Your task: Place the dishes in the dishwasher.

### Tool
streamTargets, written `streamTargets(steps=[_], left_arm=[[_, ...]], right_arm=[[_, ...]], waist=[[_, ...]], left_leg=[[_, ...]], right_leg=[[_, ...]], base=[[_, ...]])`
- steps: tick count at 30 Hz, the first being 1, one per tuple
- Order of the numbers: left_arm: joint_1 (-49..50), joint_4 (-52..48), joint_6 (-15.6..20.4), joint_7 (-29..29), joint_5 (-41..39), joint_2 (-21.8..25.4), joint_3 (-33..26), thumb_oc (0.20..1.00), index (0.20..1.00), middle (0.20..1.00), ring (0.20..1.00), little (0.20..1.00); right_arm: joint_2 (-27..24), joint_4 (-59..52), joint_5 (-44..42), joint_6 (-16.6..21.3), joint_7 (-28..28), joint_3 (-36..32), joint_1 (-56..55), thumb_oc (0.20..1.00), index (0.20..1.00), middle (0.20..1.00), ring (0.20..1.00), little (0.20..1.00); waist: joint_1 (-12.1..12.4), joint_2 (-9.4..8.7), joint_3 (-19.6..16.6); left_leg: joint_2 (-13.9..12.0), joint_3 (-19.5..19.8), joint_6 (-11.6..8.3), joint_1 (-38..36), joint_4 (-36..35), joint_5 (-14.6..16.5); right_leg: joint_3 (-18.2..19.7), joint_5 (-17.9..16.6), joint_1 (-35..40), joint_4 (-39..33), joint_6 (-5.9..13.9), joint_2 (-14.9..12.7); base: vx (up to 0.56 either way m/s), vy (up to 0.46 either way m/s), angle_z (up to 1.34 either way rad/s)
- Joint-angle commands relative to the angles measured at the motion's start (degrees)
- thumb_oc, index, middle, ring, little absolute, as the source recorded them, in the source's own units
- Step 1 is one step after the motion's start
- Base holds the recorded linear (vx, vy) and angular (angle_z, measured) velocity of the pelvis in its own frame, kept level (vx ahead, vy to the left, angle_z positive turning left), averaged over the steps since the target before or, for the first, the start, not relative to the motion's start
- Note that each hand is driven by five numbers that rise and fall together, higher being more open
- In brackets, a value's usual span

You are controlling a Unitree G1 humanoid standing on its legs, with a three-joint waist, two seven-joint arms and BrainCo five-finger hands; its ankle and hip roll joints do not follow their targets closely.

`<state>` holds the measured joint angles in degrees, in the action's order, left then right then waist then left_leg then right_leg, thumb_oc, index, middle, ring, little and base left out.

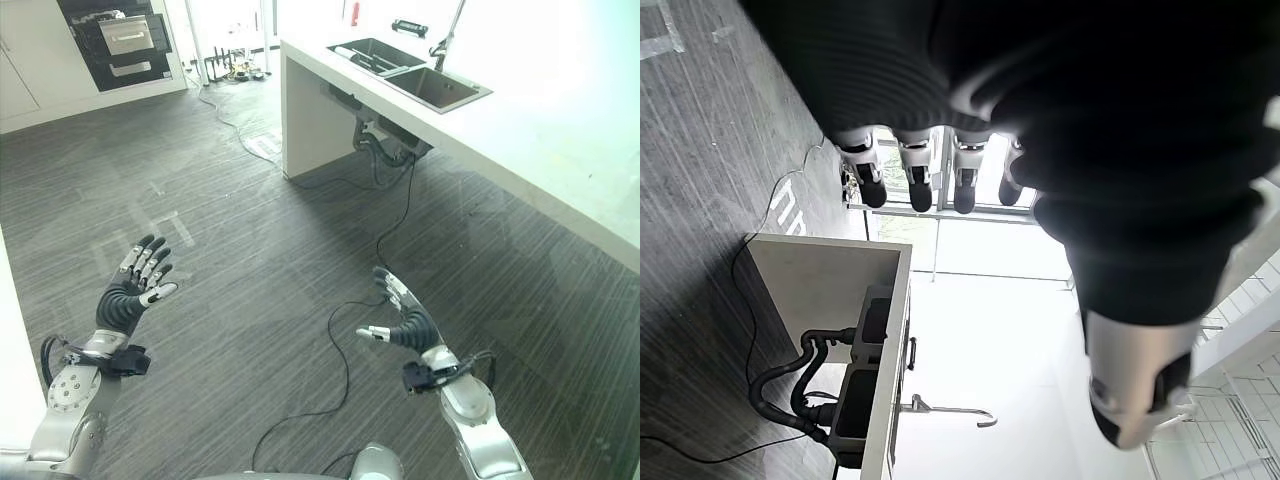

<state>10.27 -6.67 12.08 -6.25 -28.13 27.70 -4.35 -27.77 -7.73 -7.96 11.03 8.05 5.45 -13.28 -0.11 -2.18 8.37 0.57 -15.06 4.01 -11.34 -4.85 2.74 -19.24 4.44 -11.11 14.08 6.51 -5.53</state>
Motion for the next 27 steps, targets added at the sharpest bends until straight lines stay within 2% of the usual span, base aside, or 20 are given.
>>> streamTargets(steps=[1,3,5,8,9,10,12,13,14,15,16,17,18,19,20,22,24,25,26,27], left_arm=[[-1.99,-1.71,1.99,-1.85,0.22,0.76,0.82,1.0,1.0,1.0,1.0,1.0],[-1.2,-1.92,2.18,-2.49,0.67,0.64,1.54,1.0,1.0,1.0,1.0,1.0],[-0.45,-2.06,2.53,-3.14,0.56,0.73,1.53,1.0,1.0,1.0,1.0,1.0],[-0.15,-2.51,2.08,-2.8,-0.79,0.64,2.4,1.0,1.0,1.0,1.0,1.0],[-0.31,-3.55,2.03,-2.87,-0.99,0.15,2.87,1.0,1.0,1.0,1.0,1.0],[-0.15,-4.28,1.64,-2.84,-0.97,0.15,3.25,1.0,1.0,1.0,1.0,1.0],[0.06,-4.55,0.92,-2.8,-1.47,0.19,3.22,1.0,1.0,1.0,1.0,1.0],[0.3,-4.64,0.82,-2.89,-2.06,0.15,3.16,1.0,1.0,1.0,1.0,1.0],[0.83,-4.83,1.33,-3.0,-2.12,-0.14,3.08,1.0,1.0,1.0,1.0,1.0],[1.19,-4.74,1.95,-3.0,-2.14,-0.39,3.11,1.0,1.0,1.0,1.0,1.0],[1.76,-4.79,2.59,-2.95,-2.41,-0.81,3.08,1.0,1.0,1.0,1.0,1.0],[2.15,-4.67,3.28,-2.92,-2.35,-1.13,3.09,1.0,1.0,1.0,1.0,1.0],[2.11,-4.38,3.68,-2.91,-2.18,-1.32,3.3,1.0,1.0,1.0,1.0,1.0],[2.1,-4.1,3.92,-2.88,-2.14,-1.38,3.41,1.0,1.0,1.0,1.0,1.0],[2.6,-4.06,4.19,-3.24,-2.98,-1.15,3.02,1.0,1.0,1.0,1.0,1.0],[3.62,-4.56,4.4,-3.87,-3.67,-0.91,2.3,1.0,1.0,1.0,1.0,1.0],[4.22,-4.01,4.97,-3.94,-4.33,-0.84,2.04,1.0,1.0,1.0,1.0,1.0],[4.4,-3.59,5.35,-3.46,-4.85,-1.05,1.97,1.0,1.0,1.0,1.0,1.0],[4.8,-3.51,6.05,-2.79,-4.93,-1.55,1.91,1.0,1.0,1.0,1.0,1.0],[5.04,-3.47,6.74,-2.62,-5.08,-1.77,1.85,1.0,1.0,1.0,1.0,1.0]], right_arm=[[-2.69,-0.95,-2.26,4.22,-1.88,-2.37,1.75,1.0,1.0,1.0,1.0,1.0],[-2.19,-1.36,-2.65,3.79,-2.32,-2.47,1.38,1.0,1.0,1.0,1.0,1.0],[-1.91,-1.41,-2.26,3.78,-1.99,-2.77,0.91,1.0,1.0,1.0,1.0,1.0],[-2.82,-1.43,-2.06,2.76,-2.6,-2.45,1.08,1.0,1.0,1.0,1.0,1.0],[-3.06,-2.17,-2.24,1.83,-2.47,-2.47,2.11,1.0,1.0,1.0,1.0,1.0],[-3.59,-2.46,-1.74,1.46,-2.56,-2.89,2.13,1.0,1.0,1.0,1.0,1.0],[-4.17,-2.46,-1.98,1.41,-2.15,-3.4,1.94,1.0,1.0,1.0,1.0,1.0],[-4.53,-2.65,-2.41,1.52,-1.63,-3.74,1.6,1.0,1.0,1.0,1.0,1.0],[-4.92,-2.83,-2.75,1.72,-0.77,-4.07,1.1,1.0,1.0,1.0,1.0,1.0],[-5.24,-2.72,-2.82,2.14,-0.1,-4.23,0.82,1.0,1.0,1.0,1.0,1.0],[-5.75,-2.33,-2.56,2.57,0.81,-4.16,0.84,1.0,1.0,1.0,1.0,1.0],[-6.1,-1.57,-2.44,3.24,1.33,-3.91,1.02,1.0,1.0,1.0,1.0,1.0],[-6.19,-0.82,-2.39,3.63,1.37,-3.61,1.19,1.0,1.0,1.0,1.0,1.0],[-6.24,-0.25,-2.32,3.84,1.31,-3.4,1.39,1.0,1.0,1.0,1.0,1.0],[-6.44,0.46,-2.49,4.05,1.46,-3.37,1.81,1.0,1.0,1.0,1.0,1.0],[-6.56,0.07,-3.52,3.64,2.12,-3.82,1.69,1.0,1.0,1.0,1.0,1.0],[-6.31,-0.24,-3.19,3.8,3.04,-4.1,1.09,1.0,1.0,1.0,1.0,1.0],[-6.35,-0.62,-2.73,3.71,3.63,-3.9,0.86,1.0,1.0,1.0,1.0,1.0],[-6.47,-1.12,-2.01,4.01,4.41,-3.78,0.54,1.0,1.0,1.0,1.0,1.0],[-6.56,-1.41,-1.86,4.26,4.91,-3.88,0.3,1.0,1.0,1.0,1.0,1.0]], waist=[[-3.87,0.47,1.96],[-5.15,0.99,2.65],[-5.54,0.95,2.51],[-6.46,1.1,1.16],[-6.99,1.49,-0.46],[-7.44,1.83,-1.45],[-7.65,2.1,-2.05],[-7.69,2.2,-2.31],[-7.6,2.15,-2.6],[-7.38,1.98,-2.56],[-6.86,1.23,-2.24],[-6.11,0.58,-1.63],[-5.67,0.09,-1.11],[-5.27,-0.33,-0.65],[-4.65,-0.21,-0.03],[-4.47,-0.01,0.14],[-4.35,0.97,0.14],[-3.81,1.64,0.1],[-3.24,2.11,0.09],[-3.06,2.2,0.17]], left_leg=[[-0.09,2.79,-3.46,3.33,-0.15,-1.48],[-0.09,4.21,-3.01,0.37,-0.15,0.66],[0.49,4.91,-2.25,-0.56,-0.15,1.96],[0.77,5.68,-2.29,-3.33,-0.15,3.45],[0.13,5.51,-2.85,-5.63,1.06,5.18],[-1.25,4.66,-4.12,-6.07,3.29,5.32],[-3.02,4.25,-5.68,-5.64,7.11,2.99],[-4.01,4.43,-6.75,-4.91,10.31,0.64],[-5.21,4.76,-8.2,-3.43,16.88,-2.92],[-5.76,4.88,-9.03,-1.12,21.71,-5.14],[-5.7,4.63,-9.56,2.01,29.63,-7.44],[-6.07,5.17,-9.62,6.96,37.27,-8.02],[-6.56,5.14,-9.07,10.32,39.85,-7.39],[-6.85,4.83,-8.29,12.82,39.6,-6.17],[-7.21,3.42,-7.25,14.16,34.73,-4.55],[-7.38,0.43,-7.09,12.34,25.78,-4.85],[-7.38,-0.13,-7.84,11.16,14.38,-6.38],[-7.06,1.15,-8.61,11.22,5.09,-8.9],[-7.98,2.21,-9.59,11.58,-0.15,-11.3],[-8.68,2.67,-10.13,12.63,-0.15,-11.91]], right_leg=[[4.55,-11.87,6.67,-13.78,2.38,-0.37],[6.58,-15.99,2.8,-15.36,3.02,-1.73],[7.72,-15.18,3.26,-15.82,2.96,-1.24],[8.7,-16.56,4.83,-18.38,3.17,-0.32],[8.86,-15.43,6.29,-18.02,1.89,0.7],[9.02,-14.19,7.24,-17.95,0.74,1.58],[8.7,-13.12,8.05,-17.93,-0.47,2.59],[8.75,-12.51,8.71,-18.1,-1.25,3.34],[8.83,-11.63,9.55,-18.29,-2.44,4.17],[8.96,-10.9,10.54,-18.46,-3.19,4.65],[9.54,-9.88,12.13,-18.61,-4.35,4.73],[10.05,-9.2,13.49,-18.62,-5.37,4.83],[10.08,-8.83,14.45,-18.58,-5.72,4.73],[10.03,-8.61,15.25,-18.58,-5.74,4.66],[9.83,-7.52,16.79,-18.56,-5.52,5.17],[9.84,-6.54,17.92,-18.6,-5.02,5.21],[10.26,-5.17,19.44,-18.92,-4.12,5.68],[10.86,-4.38,20.35,-19.08,-3.58,5.97],[11.1,-3.33,21.4,-19.08,-3.45,6.21],[11.15,-2.83,22.08,-19.08,-3.55,6.35]], base=[[0.38,-0.177,0.48],[0.49,-0.221,0.59],[0.4,-0.173,0.28],[0.46,-0.256,0.42],[0.6,-0.378,0.45],[0.57,-0.386,0.02],[0.27,-0.238,-0.17],[0.22,-0.266,-0.17],[0.2,-0.269,-0.18],[0.21,-0.296,-0.22],[0.18,-0.28,-0.33],[0.18,-0.265,-0.46],[0.13,-0.185,-0.54],[0.18,-0.076,-0.5],[0.21,0.01,-0.39],[0.23,0.101,-0.4],[0.3,0.198,-0.31],[0.4,0.263,-0.09],[0.35,0.223,-0.13],[0.35,0.205,-0.15]])
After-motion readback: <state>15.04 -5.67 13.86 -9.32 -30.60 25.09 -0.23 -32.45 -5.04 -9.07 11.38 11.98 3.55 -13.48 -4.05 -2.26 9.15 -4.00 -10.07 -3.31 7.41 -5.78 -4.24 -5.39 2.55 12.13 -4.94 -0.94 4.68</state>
